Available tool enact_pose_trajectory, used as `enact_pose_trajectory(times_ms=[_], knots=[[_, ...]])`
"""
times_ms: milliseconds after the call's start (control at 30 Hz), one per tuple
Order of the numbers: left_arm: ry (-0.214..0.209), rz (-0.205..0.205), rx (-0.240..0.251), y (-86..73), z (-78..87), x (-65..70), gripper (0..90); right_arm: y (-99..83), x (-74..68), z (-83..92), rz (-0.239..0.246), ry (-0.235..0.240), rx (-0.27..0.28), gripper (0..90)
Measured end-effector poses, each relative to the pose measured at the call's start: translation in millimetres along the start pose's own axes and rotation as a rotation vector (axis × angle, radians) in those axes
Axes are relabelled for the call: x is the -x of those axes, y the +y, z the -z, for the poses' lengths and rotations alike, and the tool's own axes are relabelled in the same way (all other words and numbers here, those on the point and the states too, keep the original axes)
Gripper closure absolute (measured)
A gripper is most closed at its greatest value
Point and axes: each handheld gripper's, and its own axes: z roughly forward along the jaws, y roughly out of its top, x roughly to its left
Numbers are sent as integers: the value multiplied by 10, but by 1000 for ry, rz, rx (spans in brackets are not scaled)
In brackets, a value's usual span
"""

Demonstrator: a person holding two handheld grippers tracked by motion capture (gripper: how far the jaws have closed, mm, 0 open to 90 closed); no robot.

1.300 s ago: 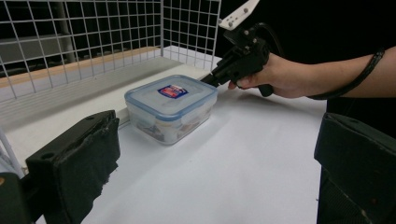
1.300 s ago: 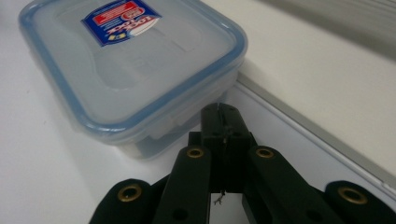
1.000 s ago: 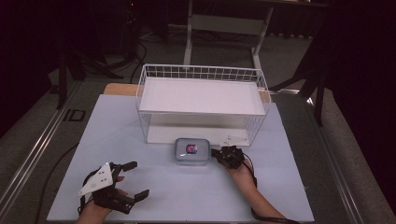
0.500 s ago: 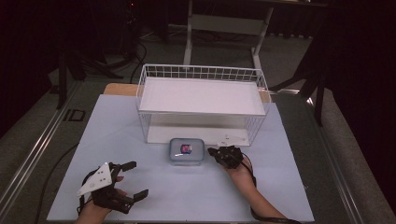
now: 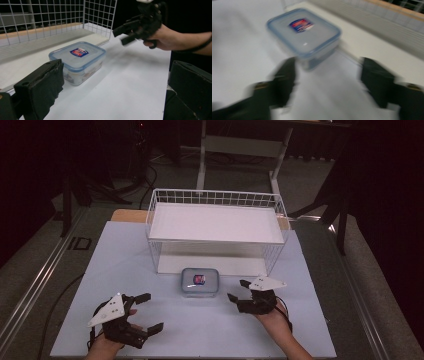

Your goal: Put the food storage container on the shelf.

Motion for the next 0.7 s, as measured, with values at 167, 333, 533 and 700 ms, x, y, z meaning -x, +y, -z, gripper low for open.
enact_pose_trajectory(times_ms=[167, 333, 533, 700], knots=[[9, -75, -58, 160, -90, 125, 12, 25, -48, 60, 15, -18, 24, 138], [-1, -94, -74, 287, -167, 111, 12, 94, -59, 142, 17, 28, 52, 187], [-30, 24, -66, 387, -305, -113, 12, 163, -61, 183, -7, 49, 54, 199], [-20, 53, -120, 453, -458, -214, 12, 240, -41, 166, -90, 65, 41, 182]])
